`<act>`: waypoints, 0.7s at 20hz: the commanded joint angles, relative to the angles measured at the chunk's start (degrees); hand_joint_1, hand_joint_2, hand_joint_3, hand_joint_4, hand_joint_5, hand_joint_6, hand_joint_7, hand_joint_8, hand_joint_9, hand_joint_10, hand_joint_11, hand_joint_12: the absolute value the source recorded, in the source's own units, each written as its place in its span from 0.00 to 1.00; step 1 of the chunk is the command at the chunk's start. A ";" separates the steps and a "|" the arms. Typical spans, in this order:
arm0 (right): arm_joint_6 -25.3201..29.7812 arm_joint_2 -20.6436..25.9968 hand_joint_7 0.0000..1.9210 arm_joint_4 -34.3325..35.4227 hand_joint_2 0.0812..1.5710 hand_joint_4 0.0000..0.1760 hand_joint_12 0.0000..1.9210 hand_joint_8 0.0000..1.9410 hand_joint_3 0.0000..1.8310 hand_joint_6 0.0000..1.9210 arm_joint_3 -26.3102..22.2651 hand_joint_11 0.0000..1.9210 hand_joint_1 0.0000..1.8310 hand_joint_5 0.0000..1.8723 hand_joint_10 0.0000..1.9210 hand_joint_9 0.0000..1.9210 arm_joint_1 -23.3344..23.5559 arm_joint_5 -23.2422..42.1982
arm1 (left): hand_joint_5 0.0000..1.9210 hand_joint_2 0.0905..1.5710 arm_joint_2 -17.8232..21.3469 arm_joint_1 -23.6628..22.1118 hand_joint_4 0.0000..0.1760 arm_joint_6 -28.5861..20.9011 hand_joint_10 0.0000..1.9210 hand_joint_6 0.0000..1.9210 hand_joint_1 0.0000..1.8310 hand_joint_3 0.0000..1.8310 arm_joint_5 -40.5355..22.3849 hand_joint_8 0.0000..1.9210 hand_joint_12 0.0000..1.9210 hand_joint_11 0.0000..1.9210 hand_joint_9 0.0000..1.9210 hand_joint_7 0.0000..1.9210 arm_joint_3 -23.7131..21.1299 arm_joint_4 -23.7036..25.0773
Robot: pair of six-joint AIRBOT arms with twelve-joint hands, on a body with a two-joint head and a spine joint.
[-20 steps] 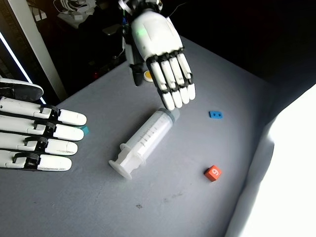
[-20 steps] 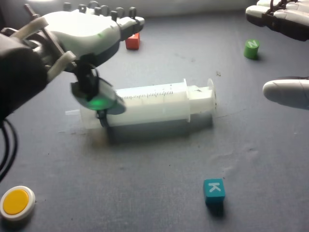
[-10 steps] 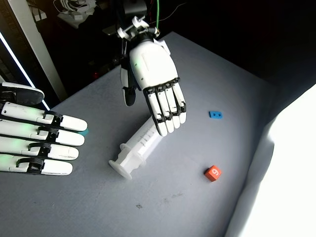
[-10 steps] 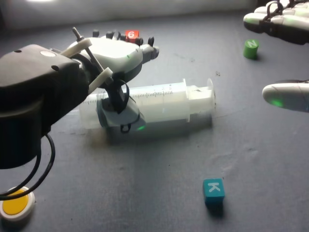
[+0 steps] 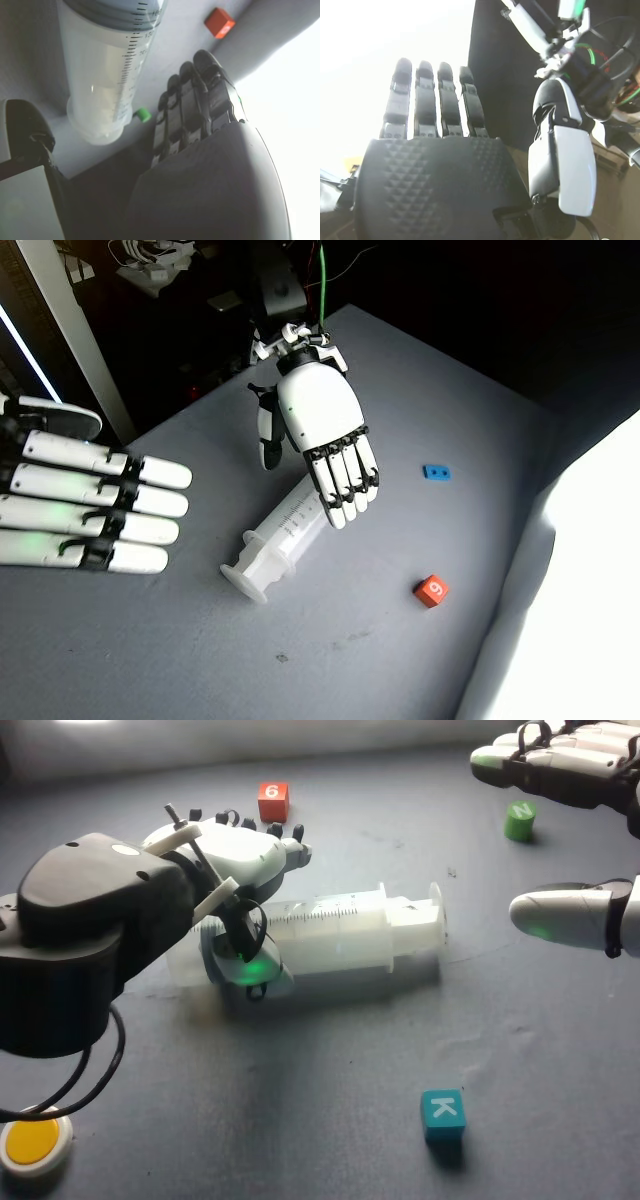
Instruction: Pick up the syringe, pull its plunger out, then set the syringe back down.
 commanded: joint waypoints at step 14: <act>5.97 0.22 0.12 -0.18 0.73 0.00 0.25 0.00 0.00 0.00 1.57 0.00 0.09 0.12 0.00 0.11 0.21 5.35 | 0.10 0.63 -7.45 3.76 0.00 -3.53 0.01 0.00 0.58 0.01 -0.78 0.00 0.43 0.00 0.17 0.16 7.06 2.84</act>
